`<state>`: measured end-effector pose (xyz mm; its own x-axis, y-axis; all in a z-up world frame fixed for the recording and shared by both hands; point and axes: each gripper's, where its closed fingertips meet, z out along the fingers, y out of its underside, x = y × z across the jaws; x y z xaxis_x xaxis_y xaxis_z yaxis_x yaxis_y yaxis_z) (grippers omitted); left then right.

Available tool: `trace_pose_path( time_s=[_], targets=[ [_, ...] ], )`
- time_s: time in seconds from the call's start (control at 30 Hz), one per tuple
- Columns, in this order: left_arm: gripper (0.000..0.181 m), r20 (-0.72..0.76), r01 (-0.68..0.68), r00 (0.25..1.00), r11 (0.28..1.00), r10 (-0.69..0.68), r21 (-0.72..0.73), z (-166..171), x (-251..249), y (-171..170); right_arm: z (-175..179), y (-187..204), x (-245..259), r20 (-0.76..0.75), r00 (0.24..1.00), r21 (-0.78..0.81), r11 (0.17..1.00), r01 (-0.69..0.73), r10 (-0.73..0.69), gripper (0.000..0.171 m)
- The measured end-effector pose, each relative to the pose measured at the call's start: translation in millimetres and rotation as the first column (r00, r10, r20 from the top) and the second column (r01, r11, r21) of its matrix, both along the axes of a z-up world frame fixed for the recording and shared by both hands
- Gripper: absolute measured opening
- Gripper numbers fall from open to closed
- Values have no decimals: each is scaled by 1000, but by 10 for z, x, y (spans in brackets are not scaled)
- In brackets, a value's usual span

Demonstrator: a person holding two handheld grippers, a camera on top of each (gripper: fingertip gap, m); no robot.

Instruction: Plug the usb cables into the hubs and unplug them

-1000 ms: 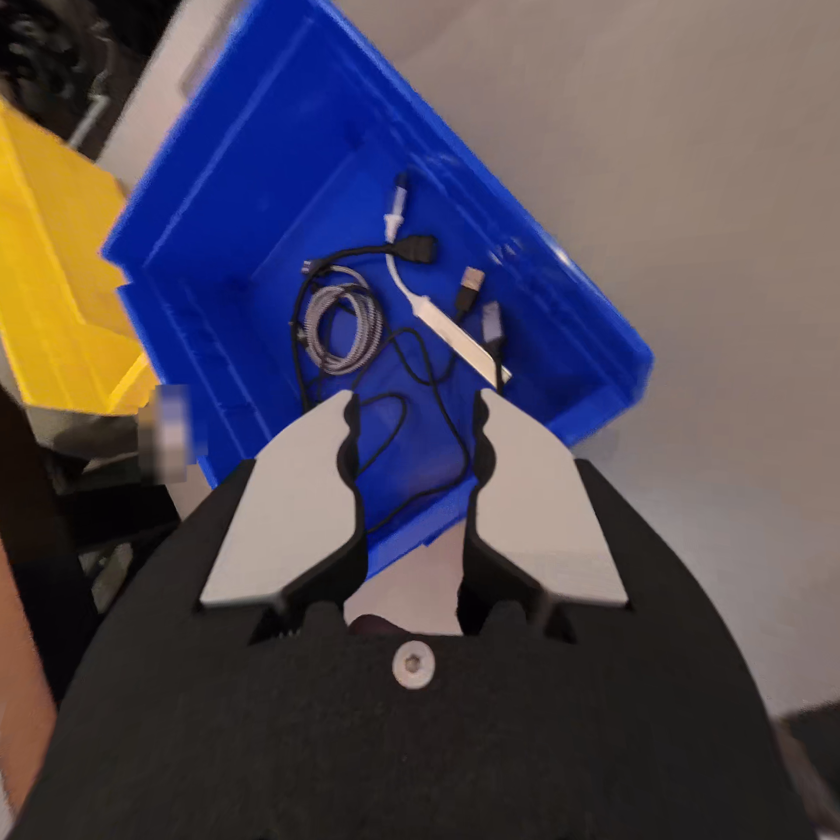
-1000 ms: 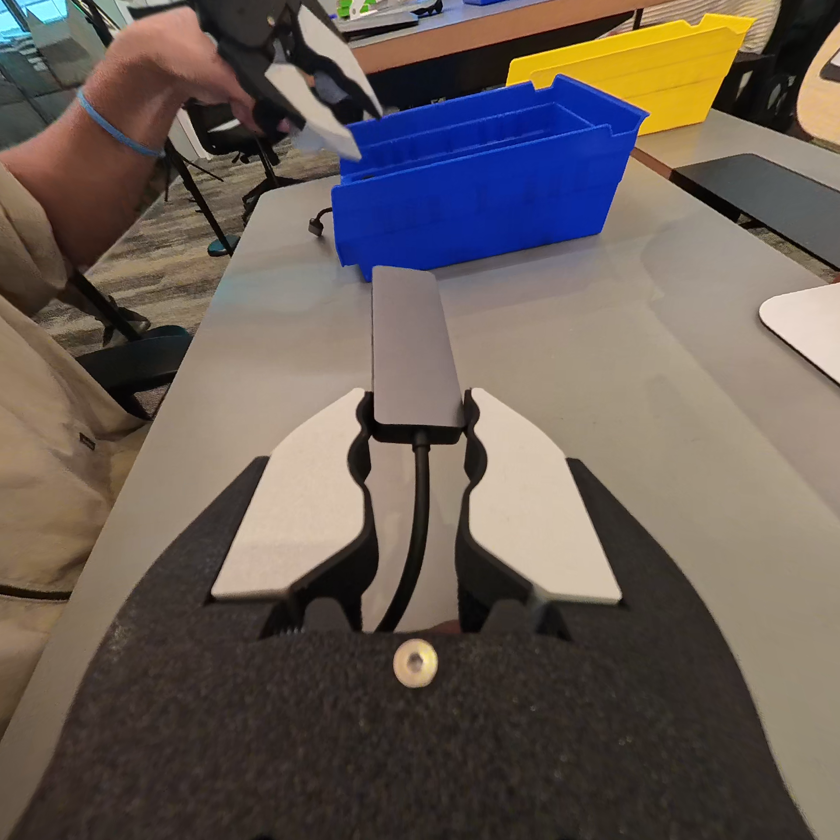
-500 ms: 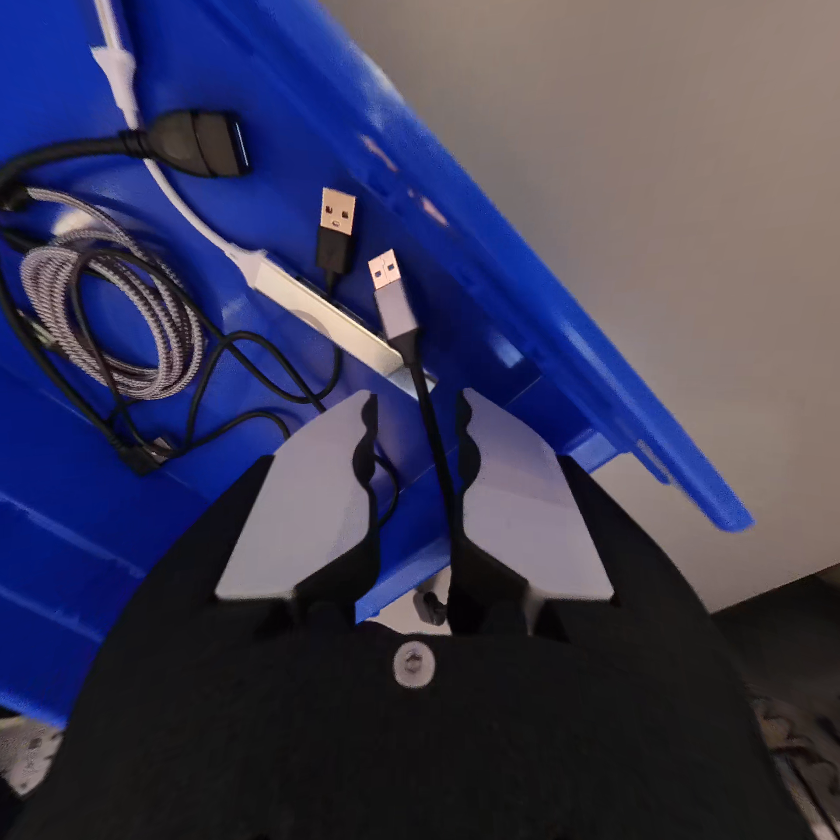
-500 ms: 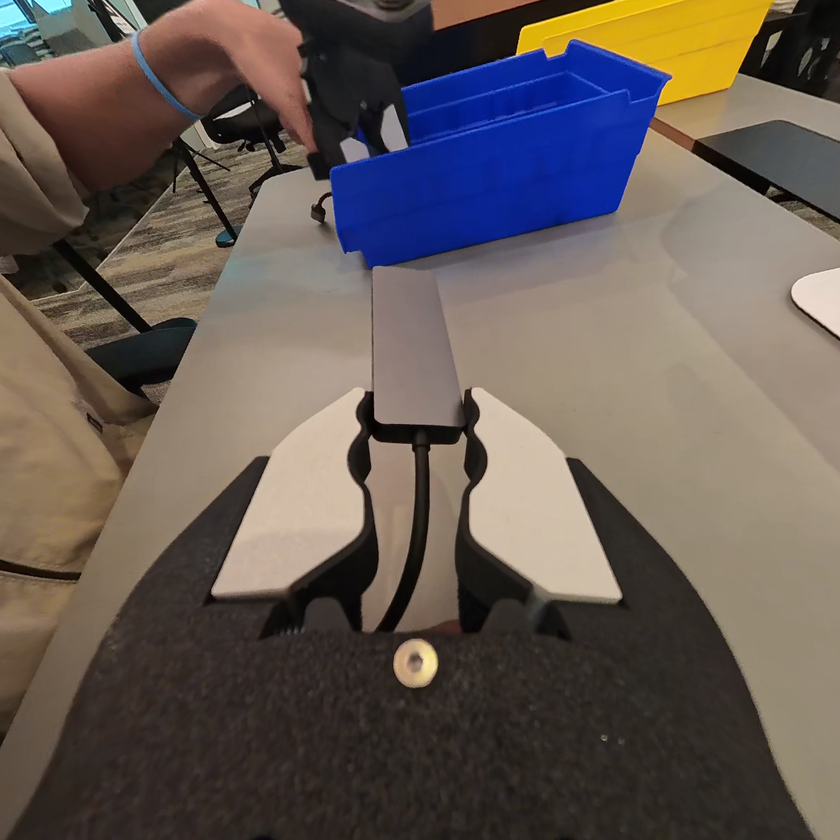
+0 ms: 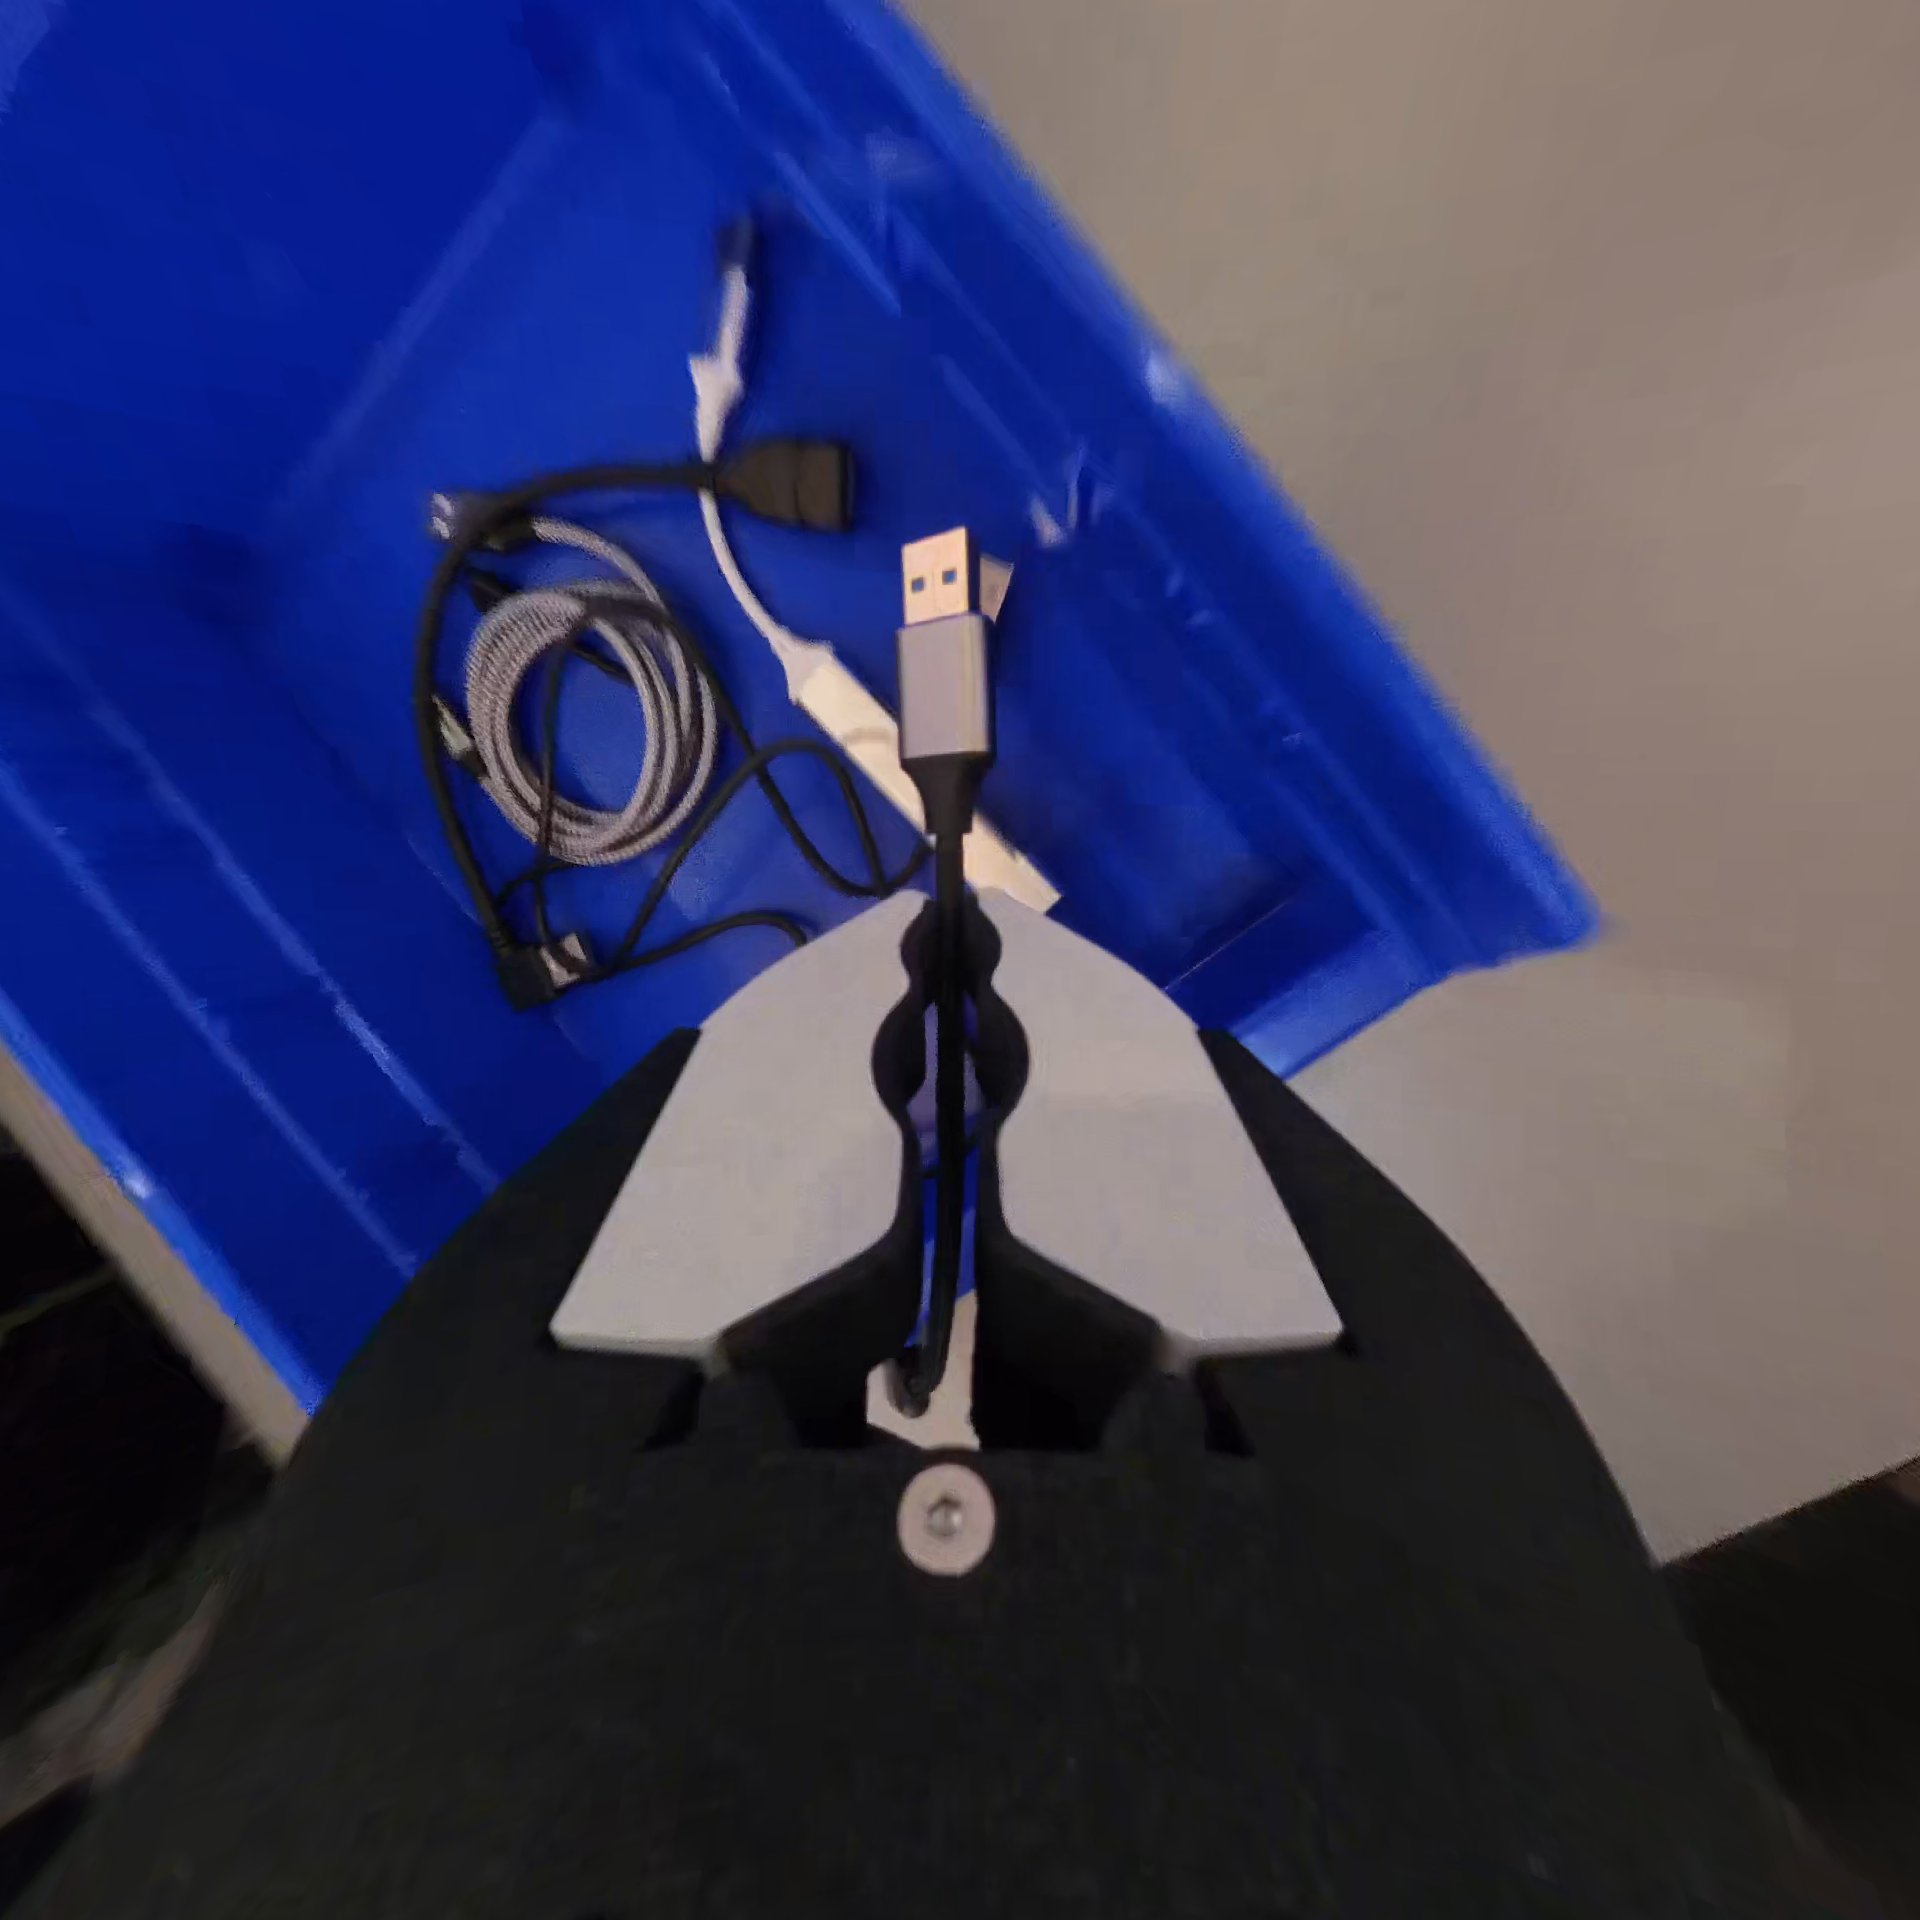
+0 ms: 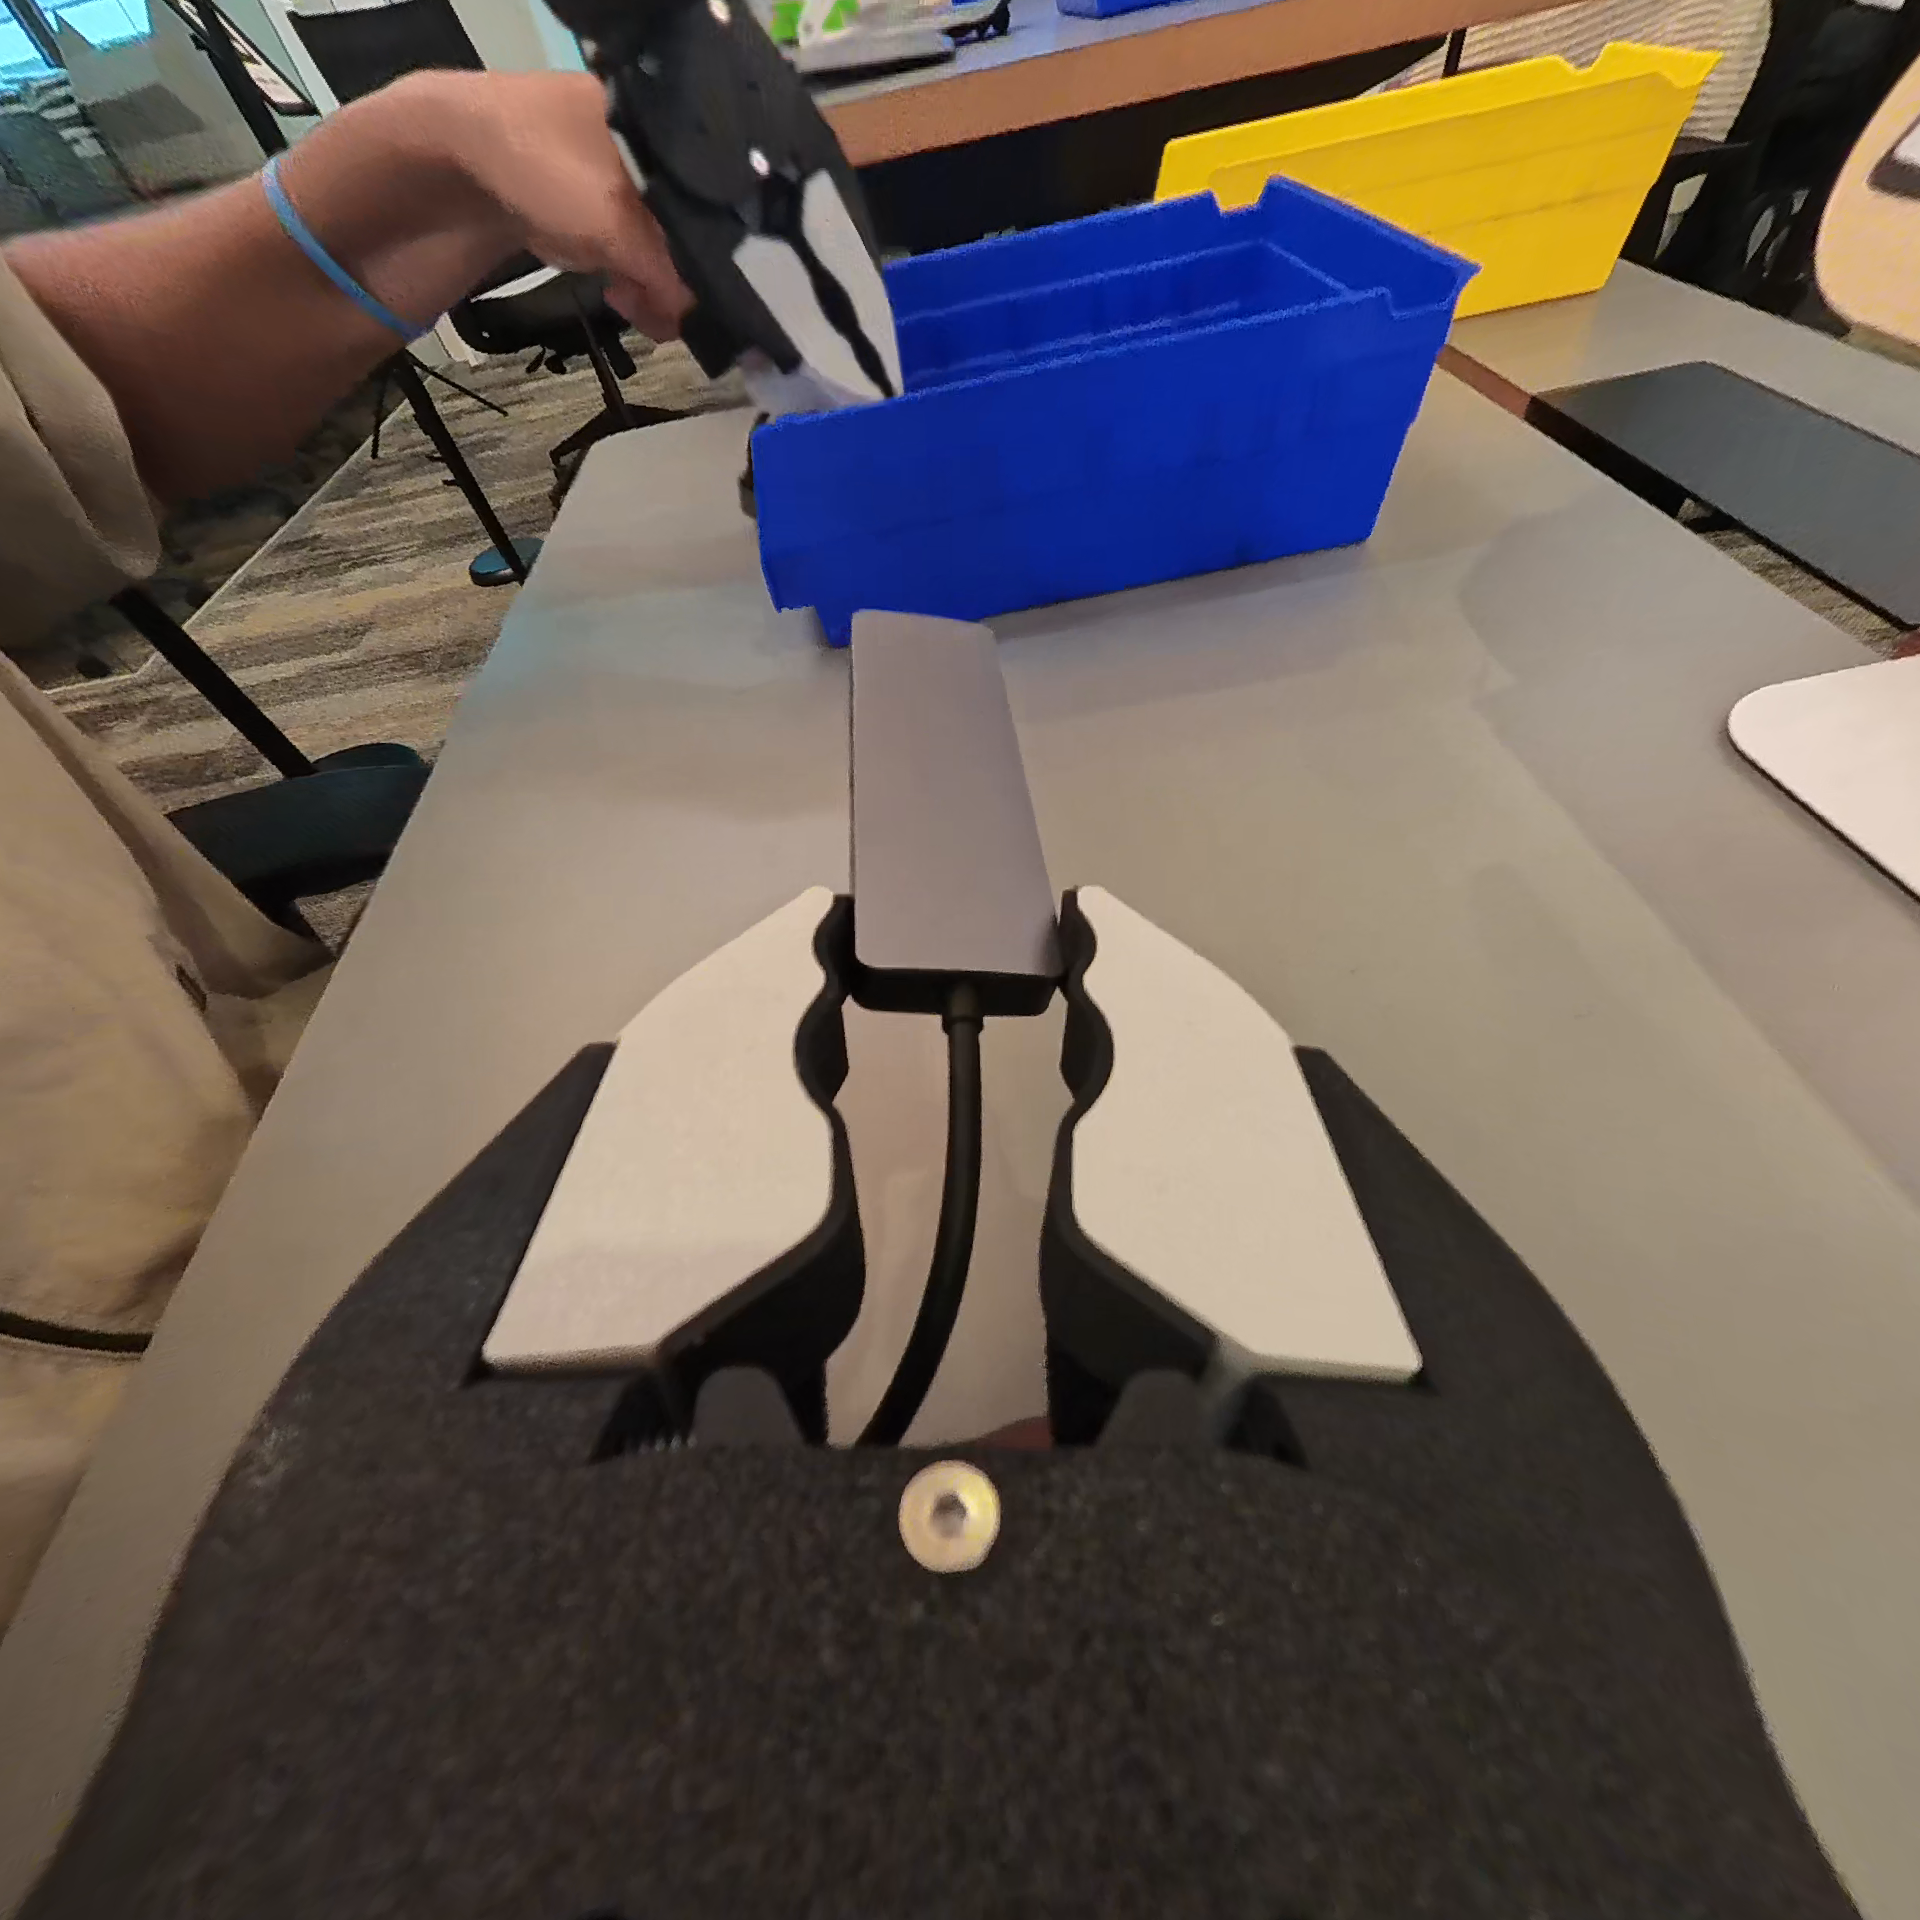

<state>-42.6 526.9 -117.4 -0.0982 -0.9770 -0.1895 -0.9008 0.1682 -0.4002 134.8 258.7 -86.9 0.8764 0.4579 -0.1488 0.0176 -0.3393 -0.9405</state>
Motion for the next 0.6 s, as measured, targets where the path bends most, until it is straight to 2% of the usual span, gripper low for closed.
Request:
trace_pose_path(
  time_s=[0.17, 0.3, 0.33, 0.43, 0.53, 0.57, 0.6],
  targets=[
    [4, 352, 44, 936, 984, 20, -172, 719, -31, -423, 147, 11, -6, 16, 1000, 76, 997, 13, -14, 38],
    [4, 541, 196, 841, 915, 29, -353, 1201, -82, -941, 196, 11, 12, 30, 999, 99, 995, 31, -34, 38],
    [4, 580, 244, 813, 883, 40, -402, 1296, -75, -1071, 206, 11, 16, 34, 999, 103, 994, 35, -38, 38],
    [4, 645, 409, 761, 724, 66, -556, 1421, -21, -1488, 257, 6, 10, 44, 998, 124, 991, 40, -46, 38],
    [3, 638, 488, 764, 562, 95, -668, 1326, 127, -1752, 302, -4, 0, 54, 997, 145, 989, 43, -51, 38],
    [3, 626, 499, 775, 521, 91, -693, 1270, 183, -1822, 310, -6, -2, 55, 997, 150, 988, 43, -51, 38],
    [3, 623, 501, 778, 512, 87, -698, 1216, 251, -1862, 311, -4, 0, 58, 997, 153, 987, 44, -53, 38]
  ],
)
